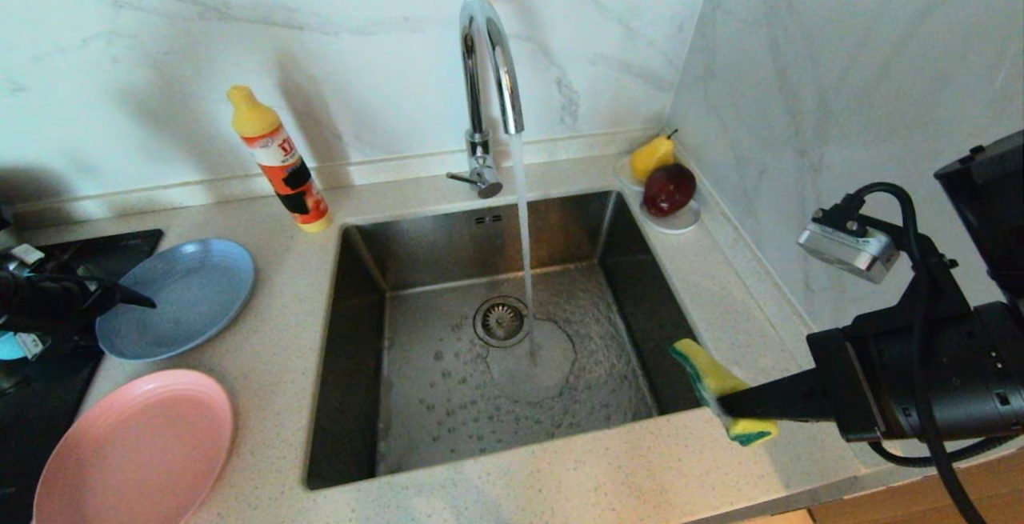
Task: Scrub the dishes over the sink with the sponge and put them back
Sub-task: Wash the plate
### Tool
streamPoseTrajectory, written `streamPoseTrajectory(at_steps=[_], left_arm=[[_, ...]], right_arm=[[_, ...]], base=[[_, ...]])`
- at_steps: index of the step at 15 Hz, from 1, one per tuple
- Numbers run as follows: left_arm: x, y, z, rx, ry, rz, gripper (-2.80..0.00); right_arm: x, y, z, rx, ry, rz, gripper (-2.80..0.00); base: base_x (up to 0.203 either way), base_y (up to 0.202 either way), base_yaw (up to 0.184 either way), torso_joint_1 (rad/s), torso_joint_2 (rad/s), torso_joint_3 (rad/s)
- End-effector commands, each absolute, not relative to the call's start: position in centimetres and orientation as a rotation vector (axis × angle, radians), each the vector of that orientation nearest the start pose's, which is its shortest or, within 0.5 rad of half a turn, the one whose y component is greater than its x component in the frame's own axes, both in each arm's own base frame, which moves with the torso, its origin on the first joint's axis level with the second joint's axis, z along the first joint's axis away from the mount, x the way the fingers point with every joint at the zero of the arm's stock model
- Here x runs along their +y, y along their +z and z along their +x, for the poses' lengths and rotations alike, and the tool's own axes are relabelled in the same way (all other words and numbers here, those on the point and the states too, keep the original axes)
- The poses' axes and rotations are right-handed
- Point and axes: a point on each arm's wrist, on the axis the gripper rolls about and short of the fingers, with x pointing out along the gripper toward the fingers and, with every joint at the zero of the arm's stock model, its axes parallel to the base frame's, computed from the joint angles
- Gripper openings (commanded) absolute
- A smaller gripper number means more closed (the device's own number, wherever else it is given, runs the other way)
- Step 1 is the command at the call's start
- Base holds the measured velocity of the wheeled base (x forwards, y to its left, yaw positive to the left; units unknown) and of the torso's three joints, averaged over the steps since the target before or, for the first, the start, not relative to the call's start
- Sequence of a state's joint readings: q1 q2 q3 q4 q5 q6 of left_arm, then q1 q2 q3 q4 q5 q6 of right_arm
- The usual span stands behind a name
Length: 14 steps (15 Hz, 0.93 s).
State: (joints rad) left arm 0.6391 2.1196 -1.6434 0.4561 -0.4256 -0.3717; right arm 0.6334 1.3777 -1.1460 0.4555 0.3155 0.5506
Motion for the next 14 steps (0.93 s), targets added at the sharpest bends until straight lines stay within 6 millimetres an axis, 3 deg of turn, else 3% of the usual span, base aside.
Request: streamPoseTrajectory(at_steps=[1, 8, 14], left_arm=[[23.5, 15.9, 33.2, 0.78, 0.35, -0.833, -2.8], [23.6, 15.4, 33.3, 0.79, 0.354, -0.836, -2.8], [23.4, 18.0, 32.6, 0.732, 0.36, -0.813, -2.8]], right_arm=[[12.9, 26.2, 16.3, 0.941, 0.686, 0.377, -2.8], [13.1, 25.8, 16.8, 0.912, 0.694, 0.386, -2.8], [13.3, 25.9, 17.0, 0.912, 0.697, 0.386, -2.8]], base=[[0.0, 0.0, 0.0, 0.0, 0.0, 0.0], [0.0, 0.0, 0.0, 0.0, 0.0, 0.0], [0.0, 0.0, 0.0, 0.0, 0.0, 0.0]])
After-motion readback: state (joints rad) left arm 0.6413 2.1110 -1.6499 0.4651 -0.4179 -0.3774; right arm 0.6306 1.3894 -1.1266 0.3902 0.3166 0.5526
